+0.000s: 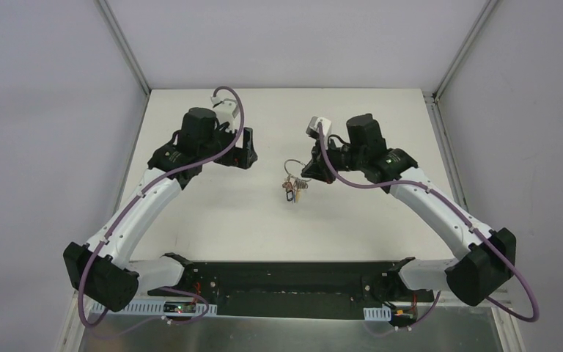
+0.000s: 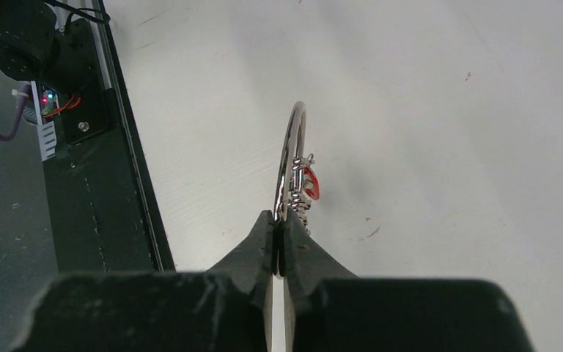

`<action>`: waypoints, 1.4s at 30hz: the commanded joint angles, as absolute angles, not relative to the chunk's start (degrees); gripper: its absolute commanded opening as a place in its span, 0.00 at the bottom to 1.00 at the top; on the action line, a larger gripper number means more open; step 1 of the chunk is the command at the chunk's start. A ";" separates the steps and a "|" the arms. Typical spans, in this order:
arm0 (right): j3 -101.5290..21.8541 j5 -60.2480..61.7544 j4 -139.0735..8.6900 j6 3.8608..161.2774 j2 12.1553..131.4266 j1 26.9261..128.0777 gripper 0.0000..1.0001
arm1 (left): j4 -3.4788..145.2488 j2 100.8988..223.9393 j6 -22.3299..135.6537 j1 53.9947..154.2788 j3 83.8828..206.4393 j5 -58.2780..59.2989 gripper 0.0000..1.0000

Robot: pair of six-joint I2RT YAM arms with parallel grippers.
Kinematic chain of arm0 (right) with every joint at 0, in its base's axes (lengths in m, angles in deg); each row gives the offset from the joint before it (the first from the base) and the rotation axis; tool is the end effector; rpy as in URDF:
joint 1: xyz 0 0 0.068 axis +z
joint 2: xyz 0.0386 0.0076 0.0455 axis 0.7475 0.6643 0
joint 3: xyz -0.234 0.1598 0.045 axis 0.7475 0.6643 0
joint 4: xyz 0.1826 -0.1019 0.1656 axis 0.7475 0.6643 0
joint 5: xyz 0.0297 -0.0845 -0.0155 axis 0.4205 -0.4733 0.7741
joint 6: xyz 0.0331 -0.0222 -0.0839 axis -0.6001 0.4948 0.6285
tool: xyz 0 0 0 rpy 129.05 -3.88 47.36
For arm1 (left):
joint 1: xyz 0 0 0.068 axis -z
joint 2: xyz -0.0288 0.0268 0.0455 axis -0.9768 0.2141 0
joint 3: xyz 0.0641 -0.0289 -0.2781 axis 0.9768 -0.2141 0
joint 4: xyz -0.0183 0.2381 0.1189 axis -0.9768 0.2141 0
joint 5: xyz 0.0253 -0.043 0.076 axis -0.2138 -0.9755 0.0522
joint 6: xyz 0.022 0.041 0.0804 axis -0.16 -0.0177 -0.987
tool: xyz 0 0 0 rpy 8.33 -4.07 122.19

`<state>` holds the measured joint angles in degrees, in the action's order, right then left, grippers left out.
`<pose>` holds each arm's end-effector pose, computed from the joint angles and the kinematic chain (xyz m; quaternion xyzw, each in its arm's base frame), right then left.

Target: Put the keys on the keyring

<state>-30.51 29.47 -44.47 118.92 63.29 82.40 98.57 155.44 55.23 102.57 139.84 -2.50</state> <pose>0.2354 0.2187 0.3461 -0.5654 0.6057 0.2859 0.4814 0.2730 -0.1449 0.3543 0.1600 0.8356 -0.2363 0.4694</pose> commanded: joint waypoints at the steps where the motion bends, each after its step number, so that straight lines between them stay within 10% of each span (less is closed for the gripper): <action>1: -30.04 33.64 -52.30 111.42 66.12 83.99 0.02 | 101.31 152.56 51.86 101.64 143.24 5.62 0.91; 18: -17.72 39.31 -70.95 92.24 79.65 75.26 0.04 | 100.32 150.38 52.44 100.31 139.98 6.79 0.96; 42: -20.14 37.02 -58.64 93.37 95.09 52.11 0.26 | 100.90 148.61 52.41 100.31 139.03 3.05 0.96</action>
